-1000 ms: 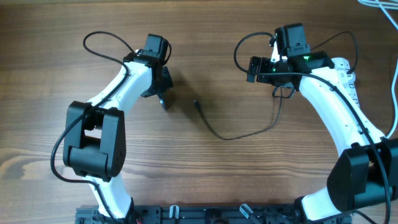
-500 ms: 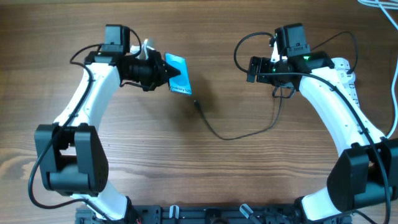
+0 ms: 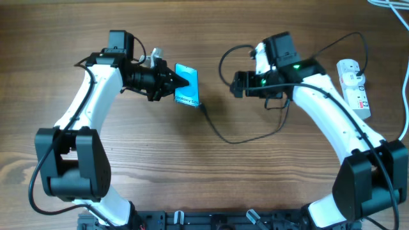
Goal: Plug charger to phone and switch on socket
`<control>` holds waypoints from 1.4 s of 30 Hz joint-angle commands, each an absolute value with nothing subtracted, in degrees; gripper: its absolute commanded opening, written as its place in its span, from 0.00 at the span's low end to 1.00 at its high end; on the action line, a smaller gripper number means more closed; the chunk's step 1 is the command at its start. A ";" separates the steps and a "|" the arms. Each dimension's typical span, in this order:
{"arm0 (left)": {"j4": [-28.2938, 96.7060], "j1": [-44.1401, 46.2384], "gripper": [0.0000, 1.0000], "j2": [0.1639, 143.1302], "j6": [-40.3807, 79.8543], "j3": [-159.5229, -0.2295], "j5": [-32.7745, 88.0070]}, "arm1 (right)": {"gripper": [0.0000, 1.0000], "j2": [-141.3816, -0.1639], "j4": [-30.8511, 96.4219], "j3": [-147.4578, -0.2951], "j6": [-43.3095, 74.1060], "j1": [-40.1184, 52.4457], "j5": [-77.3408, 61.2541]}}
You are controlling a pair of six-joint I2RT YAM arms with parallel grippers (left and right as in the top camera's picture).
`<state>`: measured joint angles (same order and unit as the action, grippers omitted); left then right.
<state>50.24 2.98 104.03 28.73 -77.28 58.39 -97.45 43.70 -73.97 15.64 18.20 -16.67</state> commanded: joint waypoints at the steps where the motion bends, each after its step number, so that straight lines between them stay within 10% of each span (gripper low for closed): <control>1: 52.21 -2.39 0.04 103.09 27.83 -77.45 67.68 | 0.87 -98.04 42.09 -73.54 11.97 18.74 -19.42; 8: 55.13 -13.52 0.04 103.13 27.40 -77.45 68.51 | 0.52 -103.33 41.28 -73.36 0.99 27.66 -21.80; 16: 56.62 -17.89 0.04 103.13 27.35 -77.45 64.55 | 0.64 -115.48 40.71 -73.36 0.14 40.23 -4.10; 25: 57.69 -18.02 0.04 103.15 27.20 -77.45 61.39 | 0.05 -115.79 52.38 -73.36 1.74 40.32 3.22; 27: 57.69 -18.02 0.04 103.15 27.18 -77.45 61.39 | 0.06 -115.79 54.50 -73.36 2.68 40.32 3.18; 29: 57.69 -18.02 0.04 103.15 27.20 -77.45 61.41 | 0.46 -115.79 53.01 -73.36 2.98 40.32 3.18; 31: 57.67 -18.02 0.04 103.15 27.22 -77.45 61.41 | 0.62 -115.79 48.36 -73.36 2.96 40.32 3.18; 42: 57.76 -18.02 0.04 103.15 27.24 -77.45 61.45 | 0.41 -115.87 34.94 -73.36 2.61 39.81 5.80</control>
